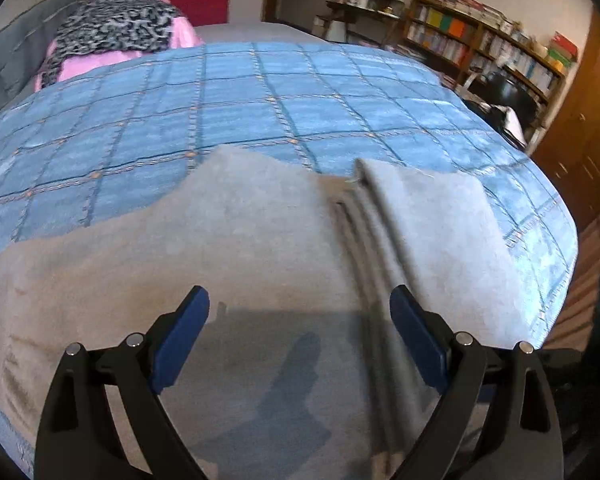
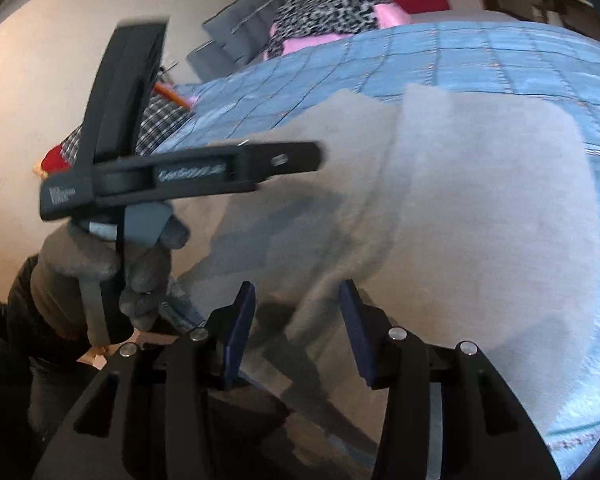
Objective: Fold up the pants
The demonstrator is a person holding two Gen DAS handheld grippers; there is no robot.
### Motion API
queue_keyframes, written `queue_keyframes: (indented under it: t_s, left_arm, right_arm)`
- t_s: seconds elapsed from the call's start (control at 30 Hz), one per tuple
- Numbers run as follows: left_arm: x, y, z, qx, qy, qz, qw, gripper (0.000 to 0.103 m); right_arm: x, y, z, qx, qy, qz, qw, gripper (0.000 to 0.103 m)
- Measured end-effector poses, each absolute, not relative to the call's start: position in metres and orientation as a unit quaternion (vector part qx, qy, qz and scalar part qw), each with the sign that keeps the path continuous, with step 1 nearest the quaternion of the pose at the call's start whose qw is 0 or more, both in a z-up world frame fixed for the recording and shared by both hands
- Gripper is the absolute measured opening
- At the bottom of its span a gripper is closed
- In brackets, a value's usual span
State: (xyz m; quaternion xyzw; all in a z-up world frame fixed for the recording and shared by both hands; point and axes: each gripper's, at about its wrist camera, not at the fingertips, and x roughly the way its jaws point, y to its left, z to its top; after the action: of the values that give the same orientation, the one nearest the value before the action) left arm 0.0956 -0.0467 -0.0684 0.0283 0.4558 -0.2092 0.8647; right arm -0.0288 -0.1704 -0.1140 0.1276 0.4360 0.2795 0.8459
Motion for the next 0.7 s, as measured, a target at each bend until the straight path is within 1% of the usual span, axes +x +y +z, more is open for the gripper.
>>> queue_keyframes:
  t_s: [0.3, 0.43, 0.57, 0.7]
  left_arm:
    - [0.105, -0.080, -0.086, 0.082, 0.470, -0.231, 0.848, 0.093]
    - [0.113, -0.083, -0.098, 0.087, 0.481, -0.226, 0.843, 0.093]
    - [0.114, -0.081, -0.107, 0.088, 0.481, -0.223, 0.843, 0.097]
    - [0.115, -0.078, -0.113, 0.078, 0.477, -0.227, 0.846, 0.098]
  right_arm:
    - [-0.027, -0.164, -0.124, 0.125, 0.441, 0.283, 0.843, 0.048]
    - [-0.028, -0.162, -0.127, 0.119, 0.440, 0.282, 0.844, 0.048]
    - [-0.029, -0.164, -0.130, 0.126, 0.440, 0.285, 0.842, 0.048]
    - [-0.032, -0.164, -0.130, 0.129, 0.439, 0.285, 0.842, 0.048]
